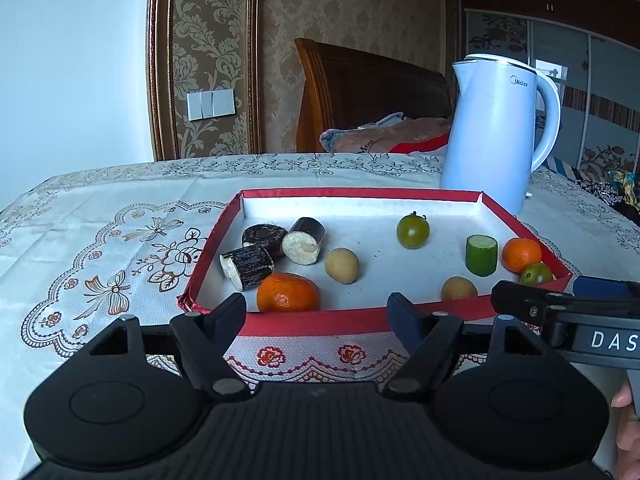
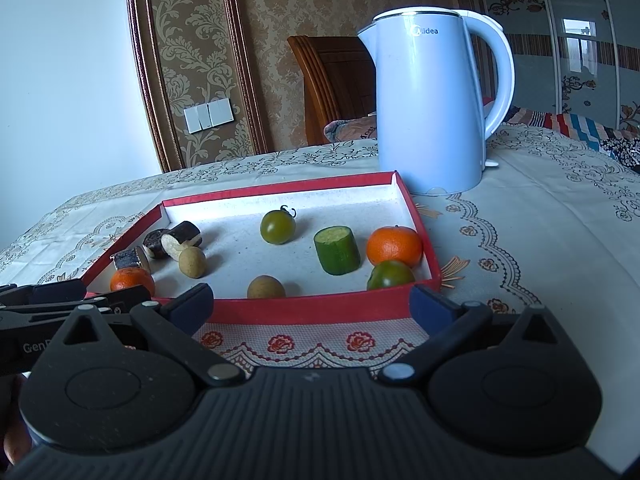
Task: Organize fruits
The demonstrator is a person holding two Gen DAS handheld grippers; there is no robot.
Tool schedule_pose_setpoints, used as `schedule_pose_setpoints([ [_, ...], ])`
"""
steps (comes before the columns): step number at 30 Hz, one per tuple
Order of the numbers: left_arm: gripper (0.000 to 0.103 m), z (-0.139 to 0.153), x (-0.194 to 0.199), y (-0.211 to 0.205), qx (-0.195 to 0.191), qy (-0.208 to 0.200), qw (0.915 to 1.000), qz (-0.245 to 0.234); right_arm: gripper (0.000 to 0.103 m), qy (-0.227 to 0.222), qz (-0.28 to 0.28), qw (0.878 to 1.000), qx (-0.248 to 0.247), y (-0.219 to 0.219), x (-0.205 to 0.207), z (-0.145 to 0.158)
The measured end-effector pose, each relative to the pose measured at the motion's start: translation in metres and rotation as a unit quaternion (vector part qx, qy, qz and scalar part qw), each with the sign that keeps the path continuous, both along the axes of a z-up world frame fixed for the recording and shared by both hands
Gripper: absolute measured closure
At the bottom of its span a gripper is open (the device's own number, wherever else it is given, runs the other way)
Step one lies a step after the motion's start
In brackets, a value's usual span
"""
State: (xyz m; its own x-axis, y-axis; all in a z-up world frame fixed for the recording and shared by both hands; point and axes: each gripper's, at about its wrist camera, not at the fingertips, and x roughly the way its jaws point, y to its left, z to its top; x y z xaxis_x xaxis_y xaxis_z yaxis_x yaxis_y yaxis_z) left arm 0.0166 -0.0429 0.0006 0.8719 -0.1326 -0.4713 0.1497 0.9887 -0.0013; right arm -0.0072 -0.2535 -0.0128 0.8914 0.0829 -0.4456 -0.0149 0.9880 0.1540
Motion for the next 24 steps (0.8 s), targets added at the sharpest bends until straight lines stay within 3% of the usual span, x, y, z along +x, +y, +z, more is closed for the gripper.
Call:
schedule_pose_setpoints([
  [18,0.026,0.0004,0.0006,0.0022,0.001,0.006,1.0000,0.007,0.000,0.000,0.000,1.000,0.000,0.0001,0.0002,-0.0001],
  [24,0.026,0.0007,-0.0009,-0.0013,0.020,-0.005,0.9997,0.009,0.000,0.000,0.000,1.000,0.000,0.0002,0.0002,-0.0001],
])
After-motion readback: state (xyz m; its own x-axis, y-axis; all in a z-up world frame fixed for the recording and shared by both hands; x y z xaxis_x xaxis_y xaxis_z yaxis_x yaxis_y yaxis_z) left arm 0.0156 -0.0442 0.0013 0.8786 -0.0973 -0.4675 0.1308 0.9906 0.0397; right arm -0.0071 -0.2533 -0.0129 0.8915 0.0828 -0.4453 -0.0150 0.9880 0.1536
